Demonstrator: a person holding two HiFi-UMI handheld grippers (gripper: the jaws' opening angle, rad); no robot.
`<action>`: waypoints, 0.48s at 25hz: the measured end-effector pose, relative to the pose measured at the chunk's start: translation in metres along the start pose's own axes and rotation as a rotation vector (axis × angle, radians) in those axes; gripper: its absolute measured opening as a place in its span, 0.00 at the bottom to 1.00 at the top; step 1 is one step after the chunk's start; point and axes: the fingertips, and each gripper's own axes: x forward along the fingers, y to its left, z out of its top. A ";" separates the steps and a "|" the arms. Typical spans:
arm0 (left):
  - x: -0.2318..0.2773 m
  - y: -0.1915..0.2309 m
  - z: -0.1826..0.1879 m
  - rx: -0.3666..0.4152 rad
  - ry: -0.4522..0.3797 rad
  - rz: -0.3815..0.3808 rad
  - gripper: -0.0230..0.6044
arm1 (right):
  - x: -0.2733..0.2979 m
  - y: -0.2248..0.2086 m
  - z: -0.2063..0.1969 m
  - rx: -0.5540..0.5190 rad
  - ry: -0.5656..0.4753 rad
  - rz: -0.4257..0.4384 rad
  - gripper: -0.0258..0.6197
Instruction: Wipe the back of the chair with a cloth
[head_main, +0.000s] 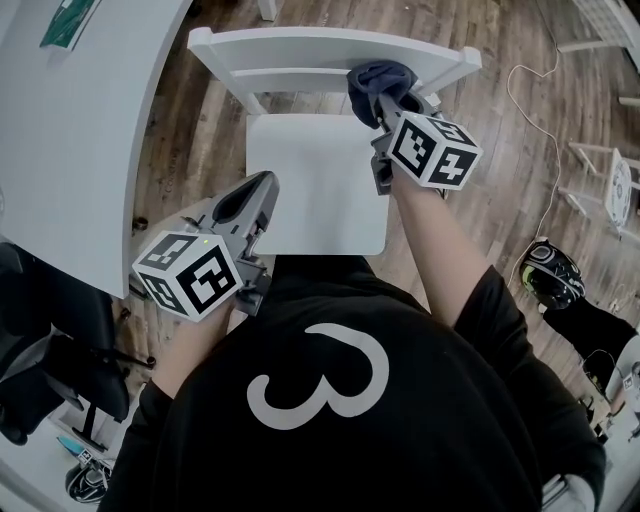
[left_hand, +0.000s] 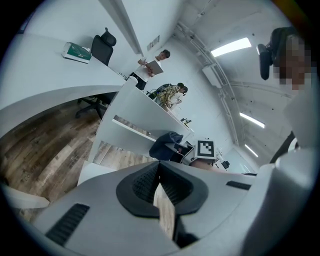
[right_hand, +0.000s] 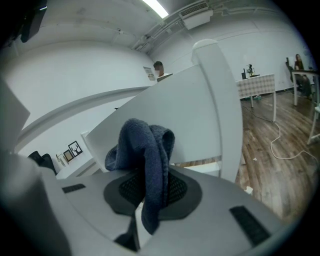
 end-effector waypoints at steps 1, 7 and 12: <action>0.003 -0.003 -0.001 0.001 0.001 -0.001 0.06 | -0.003 -0.006 0.001 0.002 -0.002 -0.006 0.12; 0.016 -0.020 -0.008 0.012 0.014 -0.010 0.06 | -0.022 -0.040 0.007 0.024 -0.016 -0.043 0.12; 0.024 -0.027 -0.010 0.018 0.020 -0.013 0.06 | -0.032 -0.060 0.010 0.038 -0.032 -0.066 0.12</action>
